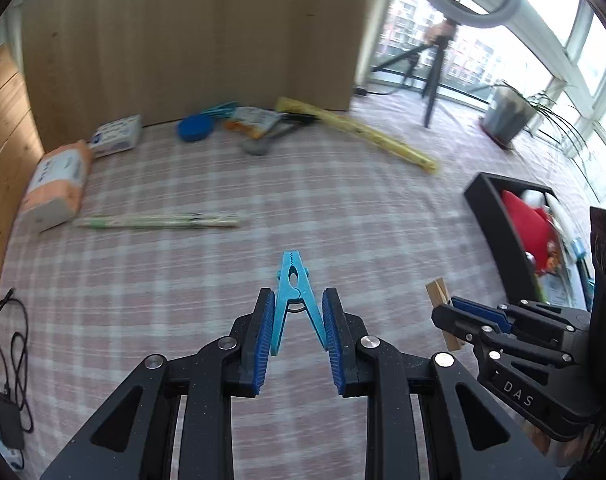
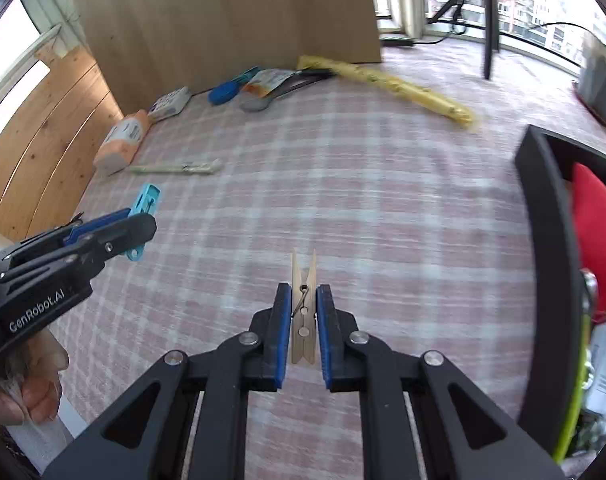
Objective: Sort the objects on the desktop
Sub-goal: 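Carry both clothespins into the black tray and open both tools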
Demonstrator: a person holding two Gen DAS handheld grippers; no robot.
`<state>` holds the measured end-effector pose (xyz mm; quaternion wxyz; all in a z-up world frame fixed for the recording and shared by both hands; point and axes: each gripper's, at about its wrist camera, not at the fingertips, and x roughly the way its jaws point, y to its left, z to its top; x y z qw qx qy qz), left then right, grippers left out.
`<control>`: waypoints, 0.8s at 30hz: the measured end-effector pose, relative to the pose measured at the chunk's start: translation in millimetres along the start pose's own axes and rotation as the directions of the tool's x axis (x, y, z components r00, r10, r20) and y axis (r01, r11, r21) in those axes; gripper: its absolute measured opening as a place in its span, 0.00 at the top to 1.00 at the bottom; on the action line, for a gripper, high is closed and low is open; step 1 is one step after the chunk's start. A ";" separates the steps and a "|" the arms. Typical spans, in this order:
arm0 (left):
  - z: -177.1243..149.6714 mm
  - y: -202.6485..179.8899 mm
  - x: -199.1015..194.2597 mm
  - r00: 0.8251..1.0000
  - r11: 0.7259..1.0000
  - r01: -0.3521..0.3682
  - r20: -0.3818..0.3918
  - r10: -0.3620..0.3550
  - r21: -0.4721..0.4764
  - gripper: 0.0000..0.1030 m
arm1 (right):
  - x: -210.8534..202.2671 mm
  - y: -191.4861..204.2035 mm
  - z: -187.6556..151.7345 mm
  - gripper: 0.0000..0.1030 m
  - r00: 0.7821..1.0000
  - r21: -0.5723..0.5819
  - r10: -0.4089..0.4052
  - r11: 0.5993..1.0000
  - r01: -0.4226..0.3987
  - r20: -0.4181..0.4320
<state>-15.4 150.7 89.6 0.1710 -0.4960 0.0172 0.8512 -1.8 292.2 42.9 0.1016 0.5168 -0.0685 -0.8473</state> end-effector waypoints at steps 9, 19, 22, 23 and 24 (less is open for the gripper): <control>-5.9 -128.1 -1.7 0.982 0.964 0.190 -0.050 -0.184 0.184 0.77 | -75.4 -80.9 -36.2 0.87 0.988 0.151 -0.136 0.981 0.124 0.072; -37.8 -280.2 -16.7 0.933 0.841 0.358 -0.141 -0.330 0.405 0.77 | -154.2 -186.7 -78.2 0.87 0.947 0.343 -0.311 0.901 0.265 0.086; -46.2 -305.6 -18.7 0.928 0.815 0.371 -0.158 -0.337 0.445 0.77 | -163.6 -206.2 -84.6 0.87 0.943 0.387 -0.323 0.882 0.268 0.083; -48.4 -311.7 -18.5 0.926 0.809 0.377 -0.166 -0.339 0.450 0.77 | -165.5 -211.5 -85.8 0.87 0.941 0.395 -0.327 0.878 0.271 0.081; -49.6 -316.0 -18.0 0.925 0.805 0.380 -0.173 -0.339 0.455 0.78 | -166.7 -215.5 -86.2 0.87 0.939 0.399 -0.336 0.873 0.279 0.079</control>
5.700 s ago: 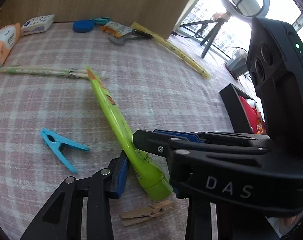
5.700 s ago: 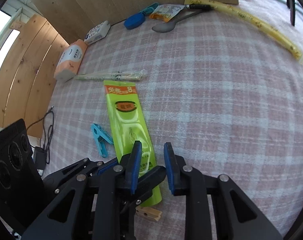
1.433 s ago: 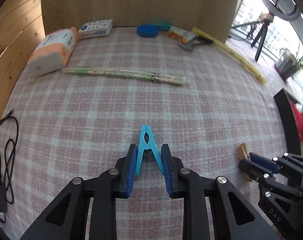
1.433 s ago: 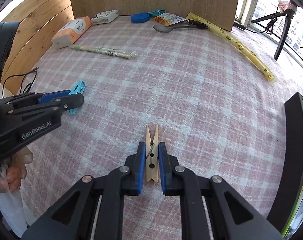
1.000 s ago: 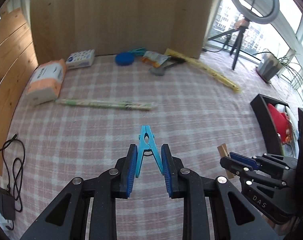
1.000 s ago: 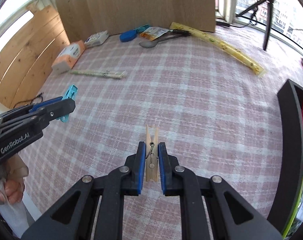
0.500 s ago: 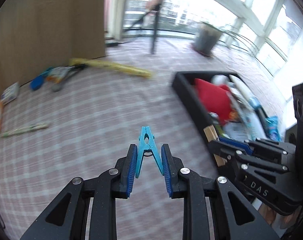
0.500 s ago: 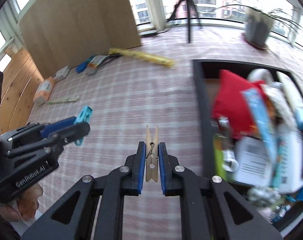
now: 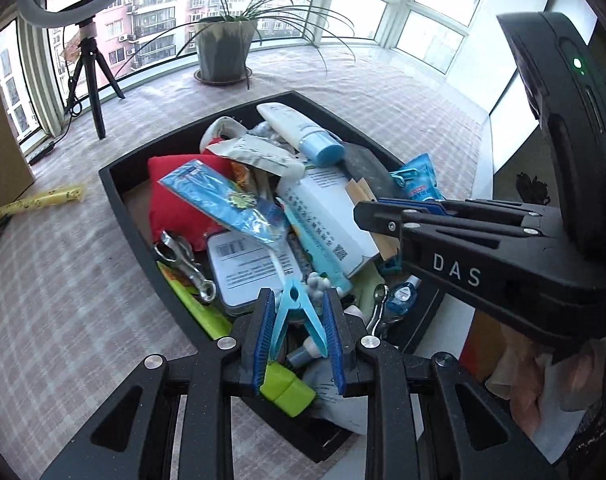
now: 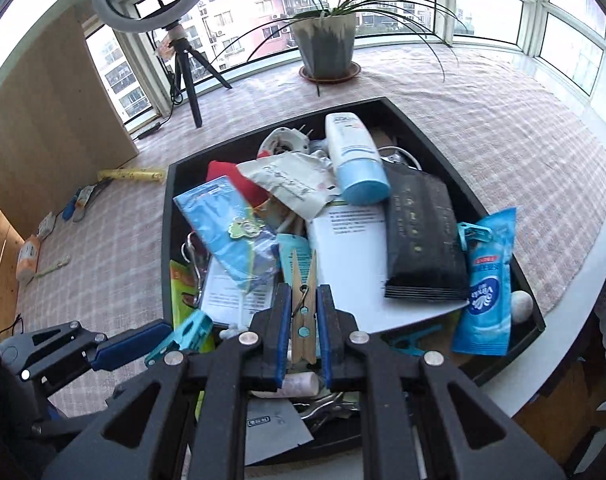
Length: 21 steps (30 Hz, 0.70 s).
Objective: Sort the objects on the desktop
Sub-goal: 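Carry both clothespins into the black tray and open both tools, then bring both tools back over the table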
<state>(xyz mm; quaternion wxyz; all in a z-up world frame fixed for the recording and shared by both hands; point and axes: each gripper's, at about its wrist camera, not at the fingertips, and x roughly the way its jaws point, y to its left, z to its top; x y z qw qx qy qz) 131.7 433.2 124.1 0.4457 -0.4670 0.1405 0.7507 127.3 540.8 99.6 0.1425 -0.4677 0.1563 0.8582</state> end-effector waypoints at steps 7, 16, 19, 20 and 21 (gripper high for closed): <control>4.6 1.9 -4.8 0.999 0.999 -0.035 0.007 0.035 -0.001 0.43 | 0.1 -7.7 9.7 0.67 1.000 0.046 0.007 0.999 -0.007 -0.002; 15.9 92.5 -30.9 0.985 0.973 -0.174 -0.013 0.174 -0.154 0.41 | -8.6 47.7 59.3 0.64 0.994 -0.048 0.102 0.994 -0.100 0.036; 17.7 132.0 -48.5 0.974 0.951 -0.221 0.003 0.227 -0.216 0.41 | -6.8 78.2 80.8 0.63 0.988 -0.102 0.150 0.984 -0.146 0.036; 17.7 147.4 -54.8 0.969 0.940 -0.239 0.005 0.248 -0.245 0.41 | -4.6 90.1 88.4 0.63 0.985 -0.125 0.170 0.978 -0.165 0.031; 17.3 162.0 -60.1 0.964 0.928 -0.256 0.003 0.267 -0.271 0.41 | -2.0 101.7 95.4 0.62 0.982 -0.148 0.187 0.972 -0.182 0.024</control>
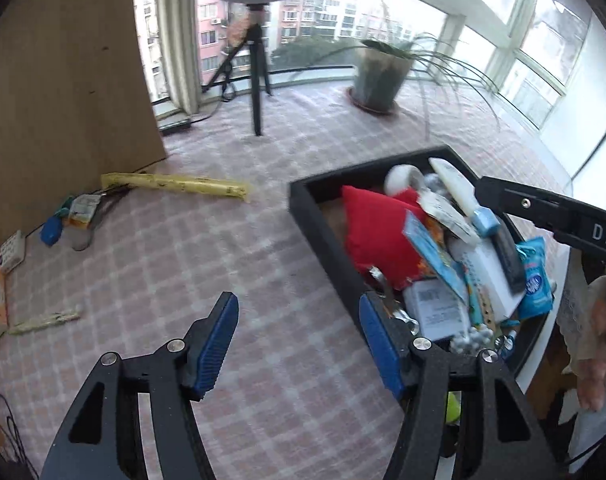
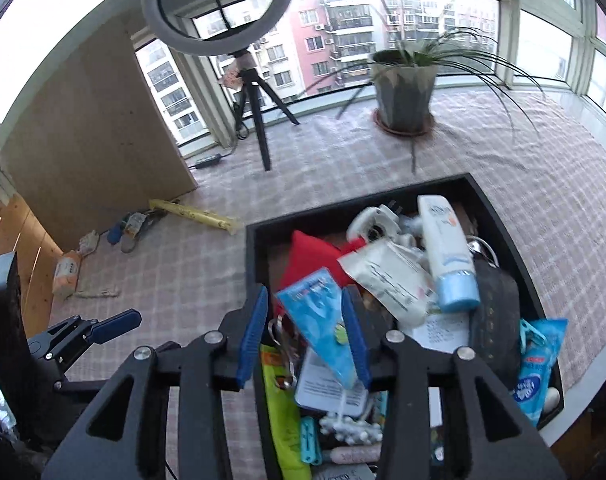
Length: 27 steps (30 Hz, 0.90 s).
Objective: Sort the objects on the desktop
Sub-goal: 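Bring both tools back over the table, then grasp the wrapped chopsticks with left tool while right tool grasps the yellow stick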
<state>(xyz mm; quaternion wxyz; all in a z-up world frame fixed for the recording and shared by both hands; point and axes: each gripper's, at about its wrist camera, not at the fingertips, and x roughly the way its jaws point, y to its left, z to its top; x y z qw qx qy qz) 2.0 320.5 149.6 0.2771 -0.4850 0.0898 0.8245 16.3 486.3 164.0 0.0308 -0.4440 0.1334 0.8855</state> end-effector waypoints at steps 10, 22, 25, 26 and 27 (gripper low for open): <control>11.3 159.7 2.2 0.987 0.938 -0.158 -0.037 0.154 -0.309 0.41 | 92.6 108.9 61.0 0.62 0.987 -0.229 0.092 0.966 -0.121 -0.132; -50.6 324.5 20.3 0.939 0.675 -0.344 -0.244 0.243 -0.653 0.41 | 231.7 170.6 89.0 0.62 0.952 -0.379 0.030 0.913 -0.150 -0.305; -62.4 352.5 33.1 0.934 0.607 -0.355 -0.293 0.203 -0.711 0.41 | 252.8 179.4 93.3 0.62 0.944 -0.381 0.028 0.911 -0.161 -0.330; -66.3 359.4 38.7 0.932 0.588 -0.360 -0.310 0.189 -0.724 0.41 | 258.9 181.4 94.9 0.62 0.942 -0.379 0.026 0.911 -0.161 -0.336; -70.0 364.5 43.3 0.930 0.569 -0.365 -0.323 0.177 -0.737 0.41 | 264.0 183.0 96.0 0.62 0.940 -0.380 0.023 0.911 -0.160 -0.340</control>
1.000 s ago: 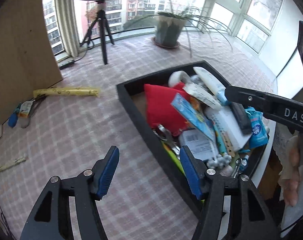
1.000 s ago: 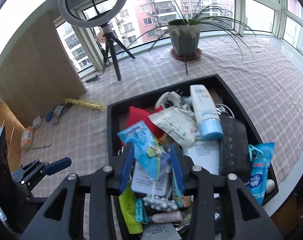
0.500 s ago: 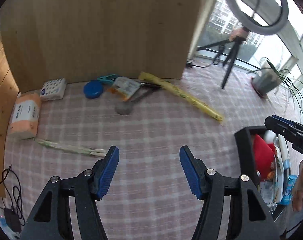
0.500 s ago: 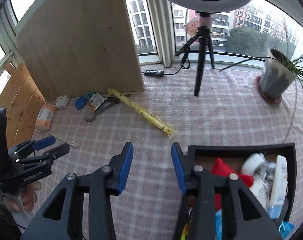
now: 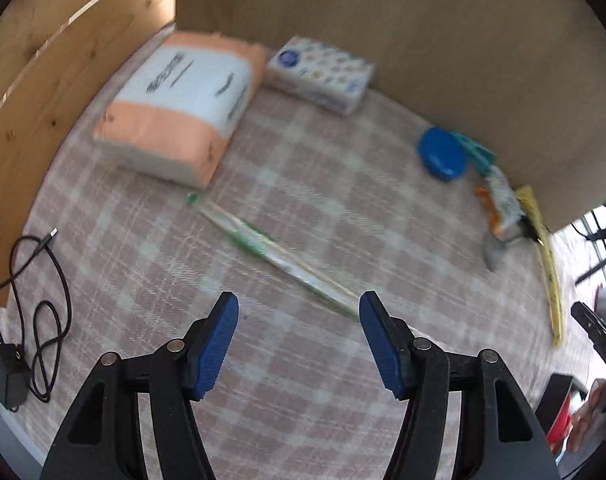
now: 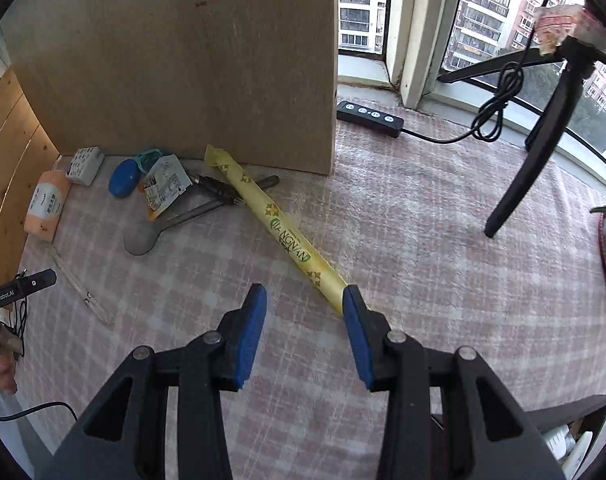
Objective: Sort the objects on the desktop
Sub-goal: 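Grasp the wrapped chopsticks with left tool while right tool grasps the yellow stick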
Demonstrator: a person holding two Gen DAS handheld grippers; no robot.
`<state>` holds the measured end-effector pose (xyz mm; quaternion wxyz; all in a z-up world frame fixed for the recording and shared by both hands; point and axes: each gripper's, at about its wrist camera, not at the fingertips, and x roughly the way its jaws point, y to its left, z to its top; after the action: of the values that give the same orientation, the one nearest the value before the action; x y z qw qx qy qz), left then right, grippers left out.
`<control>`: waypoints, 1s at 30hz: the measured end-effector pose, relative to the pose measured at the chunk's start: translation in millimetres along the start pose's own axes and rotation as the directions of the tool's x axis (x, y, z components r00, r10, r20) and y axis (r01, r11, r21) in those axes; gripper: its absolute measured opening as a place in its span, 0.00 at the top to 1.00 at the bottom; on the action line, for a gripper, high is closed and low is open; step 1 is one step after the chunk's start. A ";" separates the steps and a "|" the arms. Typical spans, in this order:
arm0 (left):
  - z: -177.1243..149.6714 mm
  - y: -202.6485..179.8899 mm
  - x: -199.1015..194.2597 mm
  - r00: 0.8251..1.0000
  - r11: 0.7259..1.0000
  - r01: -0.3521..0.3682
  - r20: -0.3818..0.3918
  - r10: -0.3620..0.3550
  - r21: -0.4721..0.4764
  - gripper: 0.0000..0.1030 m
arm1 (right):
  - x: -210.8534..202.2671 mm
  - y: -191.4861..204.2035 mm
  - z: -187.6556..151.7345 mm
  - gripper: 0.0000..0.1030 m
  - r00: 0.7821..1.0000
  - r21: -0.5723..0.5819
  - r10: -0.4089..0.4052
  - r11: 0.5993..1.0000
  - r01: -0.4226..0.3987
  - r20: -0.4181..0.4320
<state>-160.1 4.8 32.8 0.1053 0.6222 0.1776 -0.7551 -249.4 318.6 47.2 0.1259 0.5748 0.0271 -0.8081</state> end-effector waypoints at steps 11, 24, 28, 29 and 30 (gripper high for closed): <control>2.7 -34.7 21.9 1.000 0.996 0.027 0.005 -0.027 0.081 0.39 | 27.2 -9.1 14.1 0.62 0.999 0.016 0.010 1.000 -0.009 -0.036; -12.3 -121.9 38.6 0.997 0.927 -0.083 0.030 0.078 0.366 0.23 | 52.8 -3.9 27.2 0.62 0.997 -0.045 -0.003 0.999 -0.001 -0.082; -18.4 -123.4 38.0 0.998 0.910 -0.060 0.035 0.050 0.411 0.26 | 51.3 -2.3 23.8 0.64 0.996 -0.037 -0.007 0.999 0.004 -0.086; -17.6 -119.9 37.0 0.998 0.910 -0.055 0.039 0.043 0.412 0.31 | 50.2 -2.5 22.1 0.66 0.996 -0.034 -0.015 0.999 0.012 -0.084; -18.6 -117.1 35.0 0.998 0.906 -0.058 0.046 0.043 0.419 0.39 | 48.8 -2.7 20.0 0.73 0.996 -0.032 -0.024 0.999 0.021 -0.082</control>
<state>-195.0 121.5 11.6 -0.0083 0.6211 -0.0070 -0.7836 -283.5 309.0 8.0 0.1244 0.6054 0.0514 -0.7844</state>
